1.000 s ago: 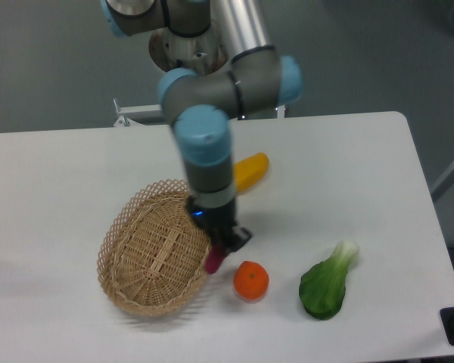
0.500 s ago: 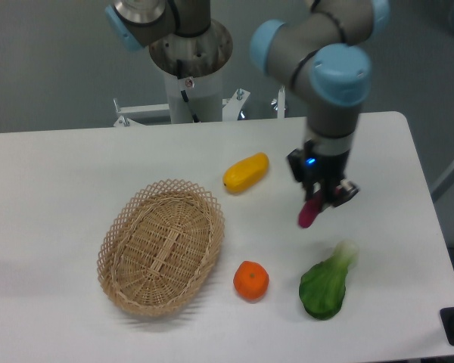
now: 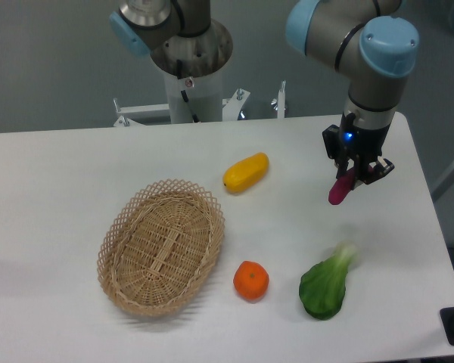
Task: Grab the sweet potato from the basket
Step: 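Lift the sweet potato out of the basket and carry it up and away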
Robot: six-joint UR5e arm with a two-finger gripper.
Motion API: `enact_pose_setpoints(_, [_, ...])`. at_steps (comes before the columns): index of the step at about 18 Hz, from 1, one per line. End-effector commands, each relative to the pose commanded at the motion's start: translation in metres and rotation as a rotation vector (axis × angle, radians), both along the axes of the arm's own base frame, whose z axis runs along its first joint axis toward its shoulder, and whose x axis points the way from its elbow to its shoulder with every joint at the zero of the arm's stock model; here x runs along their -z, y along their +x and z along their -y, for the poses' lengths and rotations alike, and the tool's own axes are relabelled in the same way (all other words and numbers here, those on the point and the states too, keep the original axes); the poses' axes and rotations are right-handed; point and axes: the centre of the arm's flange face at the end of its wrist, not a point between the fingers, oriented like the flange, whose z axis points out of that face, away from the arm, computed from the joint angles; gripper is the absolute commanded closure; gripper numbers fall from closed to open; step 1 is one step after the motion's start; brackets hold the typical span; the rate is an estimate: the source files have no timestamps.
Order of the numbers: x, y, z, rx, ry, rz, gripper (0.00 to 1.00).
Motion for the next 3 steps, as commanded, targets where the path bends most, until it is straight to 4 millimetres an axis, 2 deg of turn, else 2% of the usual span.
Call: enact_pose_setpoints(3, [-0.0009,0.0003,0.0001,0.0,0.001,-0.001,0.73])
